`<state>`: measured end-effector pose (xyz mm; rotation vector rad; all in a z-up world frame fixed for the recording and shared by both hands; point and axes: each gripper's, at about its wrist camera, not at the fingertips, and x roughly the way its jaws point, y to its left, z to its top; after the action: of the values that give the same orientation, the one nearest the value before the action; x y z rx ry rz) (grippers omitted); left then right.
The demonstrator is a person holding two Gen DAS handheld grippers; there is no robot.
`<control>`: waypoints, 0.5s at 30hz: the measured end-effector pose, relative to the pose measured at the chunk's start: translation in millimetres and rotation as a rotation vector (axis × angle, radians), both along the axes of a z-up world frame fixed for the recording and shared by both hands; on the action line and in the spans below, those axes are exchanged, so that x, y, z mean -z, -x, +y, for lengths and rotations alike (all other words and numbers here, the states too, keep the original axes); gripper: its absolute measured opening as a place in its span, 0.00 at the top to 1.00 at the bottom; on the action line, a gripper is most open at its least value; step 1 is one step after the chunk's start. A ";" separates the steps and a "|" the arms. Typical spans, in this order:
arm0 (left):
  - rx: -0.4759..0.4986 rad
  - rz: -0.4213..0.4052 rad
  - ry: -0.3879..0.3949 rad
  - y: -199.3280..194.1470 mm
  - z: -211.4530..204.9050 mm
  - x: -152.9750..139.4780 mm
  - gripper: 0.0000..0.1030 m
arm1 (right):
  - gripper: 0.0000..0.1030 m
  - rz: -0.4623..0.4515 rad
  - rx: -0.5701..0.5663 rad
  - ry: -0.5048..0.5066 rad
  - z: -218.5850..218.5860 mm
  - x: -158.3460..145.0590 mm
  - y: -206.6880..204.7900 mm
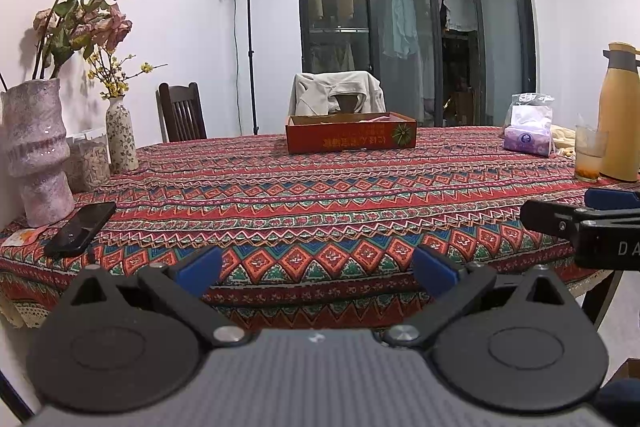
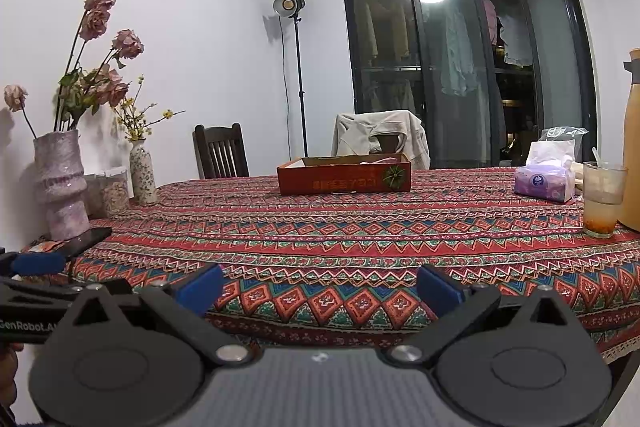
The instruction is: Organize snacks
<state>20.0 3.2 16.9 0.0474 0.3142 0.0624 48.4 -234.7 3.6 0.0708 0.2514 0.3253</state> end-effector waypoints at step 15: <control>0.003 -0.011 -0.007 1.7 -1.1 -0.3 0.00 | 0.00 0.000 0.001 -0.004 -1.2 -0.2 0.0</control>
<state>18.3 2.1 17.3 0.0543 0.3028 0.0608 48.4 -235.9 3.8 0.0748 0.2507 0.3253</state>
